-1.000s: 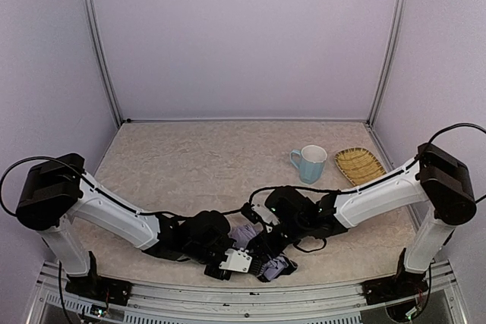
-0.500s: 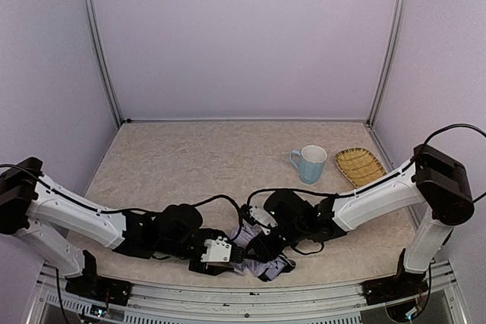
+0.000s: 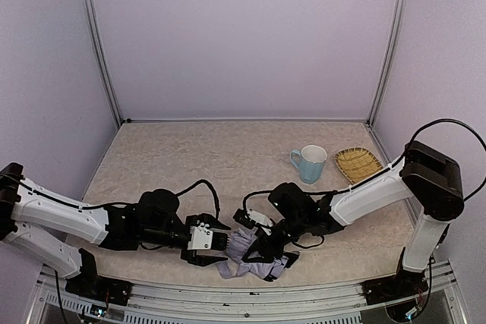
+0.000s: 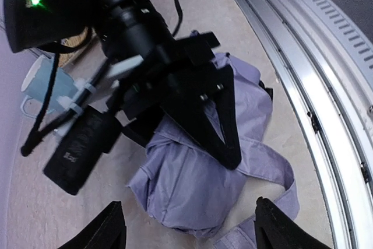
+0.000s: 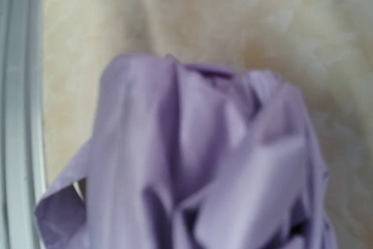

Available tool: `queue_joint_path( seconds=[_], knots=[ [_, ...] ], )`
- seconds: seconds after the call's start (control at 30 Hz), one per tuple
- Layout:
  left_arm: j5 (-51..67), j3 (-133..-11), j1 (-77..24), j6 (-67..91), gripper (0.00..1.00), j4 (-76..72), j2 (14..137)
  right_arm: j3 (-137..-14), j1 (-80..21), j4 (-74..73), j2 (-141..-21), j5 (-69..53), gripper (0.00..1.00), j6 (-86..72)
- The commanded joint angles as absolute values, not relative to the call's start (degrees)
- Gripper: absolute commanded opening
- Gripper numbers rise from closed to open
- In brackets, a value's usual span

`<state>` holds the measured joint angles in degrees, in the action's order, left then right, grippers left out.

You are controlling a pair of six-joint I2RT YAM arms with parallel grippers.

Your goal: Put away the umbrella

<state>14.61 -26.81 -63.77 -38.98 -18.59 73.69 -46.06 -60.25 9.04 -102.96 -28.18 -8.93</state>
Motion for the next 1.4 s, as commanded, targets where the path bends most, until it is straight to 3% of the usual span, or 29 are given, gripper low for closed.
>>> queue_joint_path(
  seconds=[0.0, 0.03, 0.07, 0.13, 0.37, 0.47, 0.77, 0.93, 1.37],
  knots=[
    [8.6, -29.0, -66.4, -45.1, 0.76, -20.7, 79.9, -43.7, -58.1, 2.6, -107.4, -34.3, 0.50, -1.4],
    [7.5, -29.0, -67.0, -46.0, 0.79, -22.1, 81.1, -44.0, -57.7, 2.8, -107.8, -35.6, 0.50, -0.7],
    [6.6, -29.5, -67.8, -47.1, 0.90, -23.0, 82.0, -44.4, -57.4, 2.7, -108.3, -36.9, 0.50, 0.0],
    [5.3, -30.3, -69.0, -49.0, 0.98, -24.1, 83.2, -45.7, -56.8, 1.7, -109.8, -39.2, 0.49, 1.6],
    [3.9, -33.4, -68.8, -54.2, 0.99, -23.4, 88.4, -48.4, -54.0, -0.1, -114.1, -45.7, 0.47, 5.4],
    [5.5, -36.2, -67.2, -54.9, 0.97, -20.4, 92.5, -49.8, -53.6, -1.5, -115.0, -46.6, 0.46, 6.7],
    [11.7, -44.0, -63.9, -52.1, 0.77, -8.7, 101.3, -52.9, -52.0, -3.3, -116.2, -47.4, 0.47, 9.6],
    [15.5, -46.8, -63.9, -50.1, 0.75, -3.7, 105.1, -54.7, -50.7, -3.2, -116.6, -47.5, 0.49, 9.7],
    [11.6, -52.1, -62.6, -43.1, 0.70, 7.6, 111.9, -49.5, -46.6, 3.0, -103.5, -41.1, 0.82, 2.1]
  ],
)
